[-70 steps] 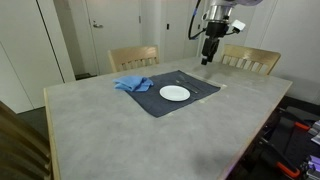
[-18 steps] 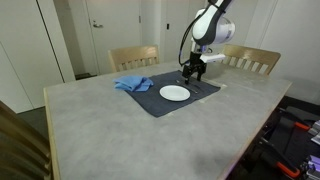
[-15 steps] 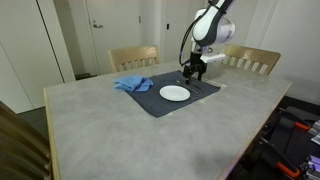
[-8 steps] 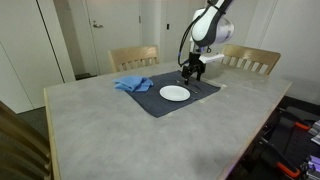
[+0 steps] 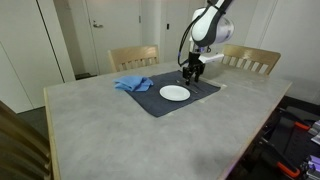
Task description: Put the right most fork on the plate
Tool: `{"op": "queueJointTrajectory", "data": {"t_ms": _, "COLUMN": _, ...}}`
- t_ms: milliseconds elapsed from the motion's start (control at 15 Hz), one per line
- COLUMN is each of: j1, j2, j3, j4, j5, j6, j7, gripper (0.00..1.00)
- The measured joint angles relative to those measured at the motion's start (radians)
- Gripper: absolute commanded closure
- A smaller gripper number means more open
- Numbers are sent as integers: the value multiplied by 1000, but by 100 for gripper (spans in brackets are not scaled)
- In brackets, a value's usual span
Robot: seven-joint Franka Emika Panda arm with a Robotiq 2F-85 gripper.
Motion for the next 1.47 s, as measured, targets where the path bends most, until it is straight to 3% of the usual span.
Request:
{"op": "queueJointTrajectory", "data": {"t_ms": 133, "j1": 0, "j2": 0, "j3": -1, "j4": 0, "j5": 0, "j6": 0, "j7": 1, "gripper": 31}}
{"op": "queueJointTrajectory", "data": {"t_ms": 400, "j1": 0, "j2": 0, "j3": -2, "j4": 0, "j5": -1, "j6": 0, "j7": 1, "gripper": 70}}
{"op": "queueJointTrajectory", "data": {"t_ms": 667, "j1": 2, "j2": 0, "j3": -2, "j4": 3, "j5": -1, "j6": 0, "j7": 3, "gripper": 93}}
{"op": "queueJointTrajectory", "data": {"t_ms": 867, "j1": 3, "j2": 0, "j3": -3, "j4": 4, "j5": -1, "j6": 0, "j7": 4, "gripper": 99}}
{"op": "queueJointTrajectory", "data": {"t_ms": 1467, "j1": 30, "j2": -4, "j3": -29, "j4": 4, "j5": -27, "j6": 0, "j7": 44, "gripper": 98}}
